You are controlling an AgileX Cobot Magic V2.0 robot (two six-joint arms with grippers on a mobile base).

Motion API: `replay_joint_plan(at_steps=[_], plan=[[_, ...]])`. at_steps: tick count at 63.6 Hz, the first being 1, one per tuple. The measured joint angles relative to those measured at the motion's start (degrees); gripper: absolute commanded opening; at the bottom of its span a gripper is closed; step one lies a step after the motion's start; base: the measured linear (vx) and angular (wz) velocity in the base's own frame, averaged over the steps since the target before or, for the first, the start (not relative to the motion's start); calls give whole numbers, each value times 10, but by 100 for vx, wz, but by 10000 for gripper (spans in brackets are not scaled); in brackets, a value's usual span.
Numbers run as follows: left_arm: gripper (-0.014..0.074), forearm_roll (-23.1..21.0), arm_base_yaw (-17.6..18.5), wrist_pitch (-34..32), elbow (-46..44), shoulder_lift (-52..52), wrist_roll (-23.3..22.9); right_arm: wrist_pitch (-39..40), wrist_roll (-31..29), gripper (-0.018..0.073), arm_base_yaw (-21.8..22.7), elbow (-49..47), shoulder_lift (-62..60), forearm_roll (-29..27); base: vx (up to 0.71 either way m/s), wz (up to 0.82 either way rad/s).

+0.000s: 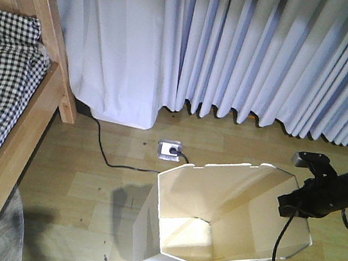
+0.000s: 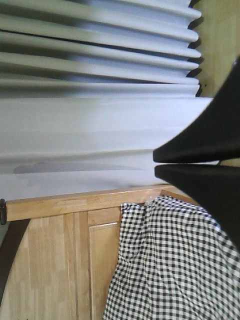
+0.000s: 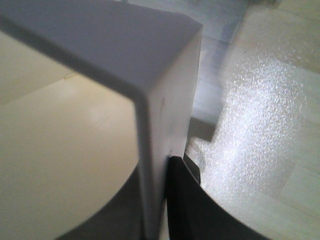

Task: Move trash bin to bedside with robot
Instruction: 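Carry the bin in the right gripper while driving beside the bed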

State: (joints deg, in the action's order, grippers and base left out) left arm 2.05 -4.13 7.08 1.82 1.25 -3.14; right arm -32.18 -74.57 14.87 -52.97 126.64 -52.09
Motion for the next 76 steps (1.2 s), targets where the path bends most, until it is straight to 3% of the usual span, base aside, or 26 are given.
replay_joint_plan(at_steps=[76], plan=[[-6, 0, 0, 0, 0, 0, 0, 1, 0, -5, 0, 0, 0, 0, 16, 1]])
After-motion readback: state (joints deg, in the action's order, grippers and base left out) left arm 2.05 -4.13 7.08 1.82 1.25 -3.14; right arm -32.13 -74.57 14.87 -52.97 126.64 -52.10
